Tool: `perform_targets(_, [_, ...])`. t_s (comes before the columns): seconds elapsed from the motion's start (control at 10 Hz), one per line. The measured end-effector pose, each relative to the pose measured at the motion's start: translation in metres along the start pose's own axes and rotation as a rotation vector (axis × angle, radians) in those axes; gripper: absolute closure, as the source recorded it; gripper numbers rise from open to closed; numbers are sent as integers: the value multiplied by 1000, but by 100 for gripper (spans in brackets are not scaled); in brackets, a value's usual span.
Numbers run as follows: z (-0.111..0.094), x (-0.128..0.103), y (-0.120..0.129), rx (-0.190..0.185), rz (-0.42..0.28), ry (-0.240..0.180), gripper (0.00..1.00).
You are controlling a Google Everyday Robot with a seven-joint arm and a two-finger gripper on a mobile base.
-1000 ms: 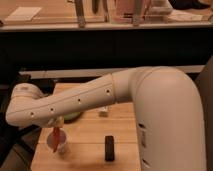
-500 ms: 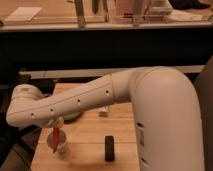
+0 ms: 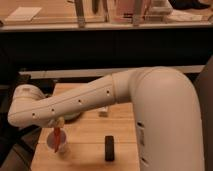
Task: Place the pepper in the ceramic cup
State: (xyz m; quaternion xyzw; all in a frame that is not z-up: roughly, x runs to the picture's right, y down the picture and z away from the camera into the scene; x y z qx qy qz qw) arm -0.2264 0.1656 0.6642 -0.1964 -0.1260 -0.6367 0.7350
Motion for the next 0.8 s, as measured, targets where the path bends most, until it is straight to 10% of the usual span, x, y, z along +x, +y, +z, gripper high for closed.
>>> perform_targets(0.8, [4,2,-10,5,-13,-1,54])
